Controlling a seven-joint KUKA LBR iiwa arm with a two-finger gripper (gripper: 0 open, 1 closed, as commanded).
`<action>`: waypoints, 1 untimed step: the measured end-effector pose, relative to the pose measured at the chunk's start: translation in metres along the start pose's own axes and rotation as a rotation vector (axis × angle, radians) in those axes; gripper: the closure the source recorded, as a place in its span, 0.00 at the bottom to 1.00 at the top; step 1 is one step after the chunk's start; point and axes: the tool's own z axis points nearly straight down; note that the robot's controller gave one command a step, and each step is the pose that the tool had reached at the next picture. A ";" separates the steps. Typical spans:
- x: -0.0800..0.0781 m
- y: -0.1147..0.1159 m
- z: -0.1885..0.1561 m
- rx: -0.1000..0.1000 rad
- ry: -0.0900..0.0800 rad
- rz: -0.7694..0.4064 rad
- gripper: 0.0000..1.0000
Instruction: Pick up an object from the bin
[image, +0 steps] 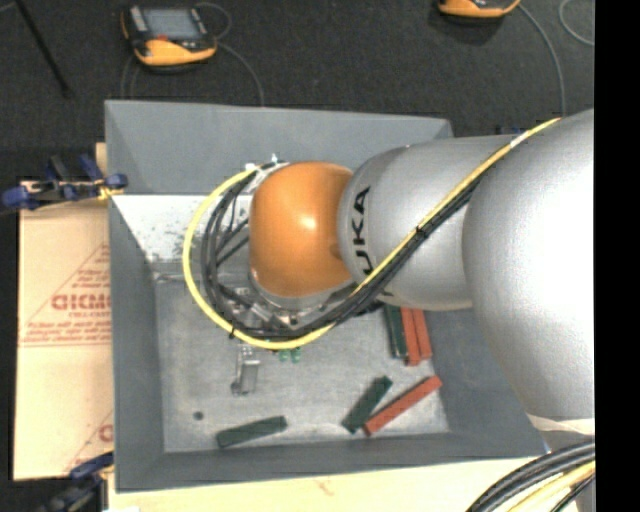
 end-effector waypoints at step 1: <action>-0.002 0.000 -0.004 -0.001 -0.007 0.004 0.00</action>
Offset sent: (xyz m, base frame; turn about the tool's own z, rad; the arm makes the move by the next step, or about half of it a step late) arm -0.0623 -0.0293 -0.0448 -0.2648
